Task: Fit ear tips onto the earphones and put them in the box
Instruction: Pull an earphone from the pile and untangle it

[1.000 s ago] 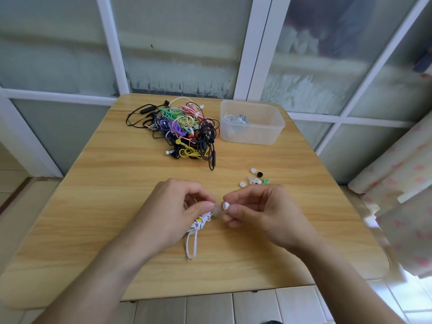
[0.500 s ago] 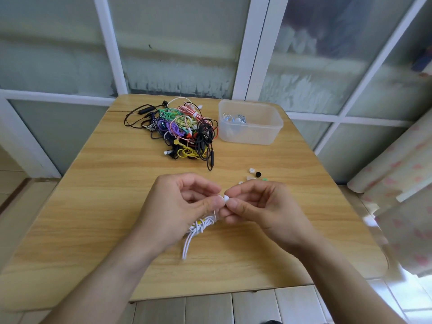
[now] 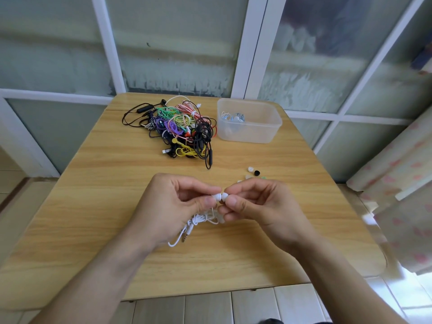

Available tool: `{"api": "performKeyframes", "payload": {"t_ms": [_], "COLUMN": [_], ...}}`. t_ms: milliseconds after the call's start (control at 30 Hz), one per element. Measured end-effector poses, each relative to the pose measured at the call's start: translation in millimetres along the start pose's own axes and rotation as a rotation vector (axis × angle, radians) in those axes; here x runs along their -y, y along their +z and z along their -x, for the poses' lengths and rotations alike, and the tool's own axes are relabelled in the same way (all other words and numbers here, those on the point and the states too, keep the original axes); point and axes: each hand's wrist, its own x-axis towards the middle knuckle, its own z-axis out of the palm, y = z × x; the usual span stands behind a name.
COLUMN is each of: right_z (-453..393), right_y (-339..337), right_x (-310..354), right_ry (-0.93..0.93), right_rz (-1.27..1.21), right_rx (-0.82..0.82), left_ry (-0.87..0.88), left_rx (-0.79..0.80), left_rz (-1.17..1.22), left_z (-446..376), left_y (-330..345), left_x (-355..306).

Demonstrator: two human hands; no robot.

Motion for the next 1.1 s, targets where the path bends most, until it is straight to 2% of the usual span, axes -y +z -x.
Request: {"api": "performKeyframes", "payload": {"t_ms": [200, 433, 600, 800, 1100], "right_z": [0.2, 1.4, 1.6, 1.8, 2.5], "right_y": [3.7, 4.1, 3.6, 2.1, 2.5], "right_x": [-0.2, 3.2, 3.2, 4.3, 4.4], "right_ry": [0.055, 0.057, 0.056, 0.077, 0.105], "right_rz": [-0.078, -0.009, -0.001, -0.025, -0.006], "right_rx": [0.01, 0.038, 0.05, 0.119, 0.073], "left_ry": [-0.017, -0.057, -0.058, -0.07, -0.052], "left_rx": [-0.011, -0.015, -0.017, -0.012, -0.004], "left_rz": [0.029, 0.101, 0.018, 0.03, -0.01], "left_z": [0.6, 1.4, 0.6, 1.6, 0.2], "left_y": [-1.5, 1.8, -0.1, -1.0, 0.1], "left_x": [-1.7, -1.3, -0.2, -2.3, -0.6]}}
